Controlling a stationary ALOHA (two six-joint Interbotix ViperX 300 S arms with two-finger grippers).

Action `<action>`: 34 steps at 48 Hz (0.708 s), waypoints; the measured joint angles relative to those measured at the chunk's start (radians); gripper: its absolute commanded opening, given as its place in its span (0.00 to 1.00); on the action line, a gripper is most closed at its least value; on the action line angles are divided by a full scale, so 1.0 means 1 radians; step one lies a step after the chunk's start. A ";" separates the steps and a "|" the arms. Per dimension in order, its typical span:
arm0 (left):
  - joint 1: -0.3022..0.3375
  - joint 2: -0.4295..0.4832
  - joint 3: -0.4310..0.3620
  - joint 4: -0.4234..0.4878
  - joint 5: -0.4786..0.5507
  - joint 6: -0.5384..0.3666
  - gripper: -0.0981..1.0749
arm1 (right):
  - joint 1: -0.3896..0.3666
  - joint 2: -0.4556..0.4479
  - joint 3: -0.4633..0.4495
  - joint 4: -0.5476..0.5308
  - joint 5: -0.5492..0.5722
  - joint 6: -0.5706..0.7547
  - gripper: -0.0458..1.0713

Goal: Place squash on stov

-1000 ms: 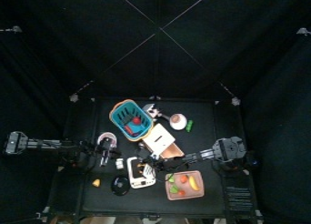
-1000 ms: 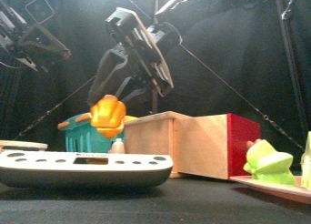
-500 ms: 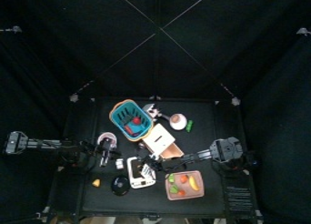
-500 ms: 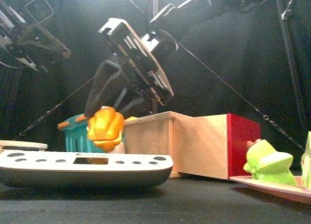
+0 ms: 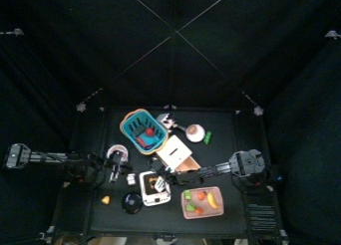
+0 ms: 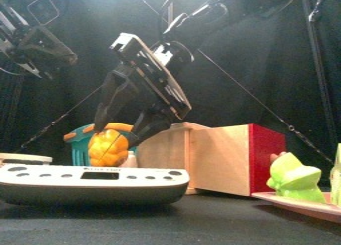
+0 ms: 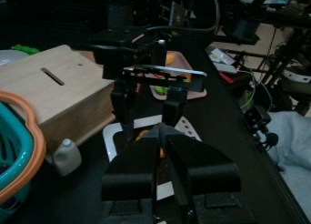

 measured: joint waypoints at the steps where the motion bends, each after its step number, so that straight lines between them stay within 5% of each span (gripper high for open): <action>1: 0.000 -0.002 0.002 0.000 -0.002 0.000 0.52 | 0.000 0.002 -0.003 -0.002 0.006 0.002 0.86; 27: -0.002 -0.002 0.002 0.000 0.000 0.000 0.52 | 0.003 -0.005 -0.035 -0.057 0.069 0.002 0.86; 34: 0.000 0.005 0.002 -0.002 0.003 0.000 0.52 | 0.011 -0.075 -0.015 -0.084 0.077 0.000 0.85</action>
